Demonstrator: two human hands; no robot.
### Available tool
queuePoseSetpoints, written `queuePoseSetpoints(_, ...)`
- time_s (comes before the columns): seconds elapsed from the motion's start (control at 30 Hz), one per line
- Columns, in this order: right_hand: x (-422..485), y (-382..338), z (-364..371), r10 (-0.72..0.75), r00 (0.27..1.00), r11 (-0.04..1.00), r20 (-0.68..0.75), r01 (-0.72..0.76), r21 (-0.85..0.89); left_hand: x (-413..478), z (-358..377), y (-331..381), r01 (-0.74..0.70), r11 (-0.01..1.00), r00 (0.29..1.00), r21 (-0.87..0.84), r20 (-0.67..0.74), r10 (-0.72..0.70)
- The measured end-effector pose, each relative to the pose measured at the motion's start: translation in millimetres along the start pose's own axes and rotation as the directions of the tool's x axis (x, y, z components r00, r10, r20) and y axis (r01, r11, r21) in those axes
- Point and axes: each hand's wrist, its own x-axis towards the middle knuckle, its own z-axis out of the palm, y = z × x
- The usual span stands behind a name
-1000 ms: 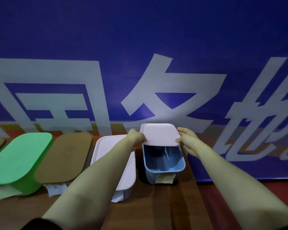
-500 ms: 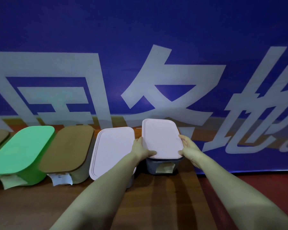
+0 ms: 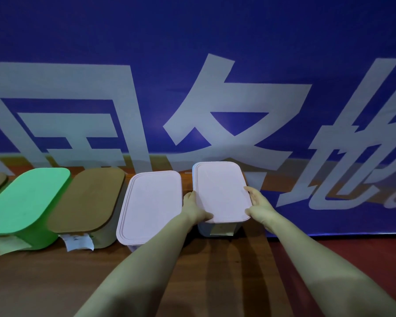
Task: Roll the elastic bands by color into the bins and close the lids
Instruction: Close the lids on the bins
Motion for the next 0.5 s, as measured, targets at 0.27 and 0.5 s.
queuePoseSetpoints(0.27,-2.8,3.3,-0.3,0.009,1.000,0.998,-0.002,-0.008,0.058,-3.0,3.0,2.4,0.016,0.998,0.999,-0.059,0.030,-0.015)
queuePoseSetpoints(0.5,-7.0,2.5,-0.9,0.049,0.998,0.986,0.037,-0.054,0.159,-2.6,1.8,3.2,0.052,0.988,0.997,-0.147,0.069,-0.043)
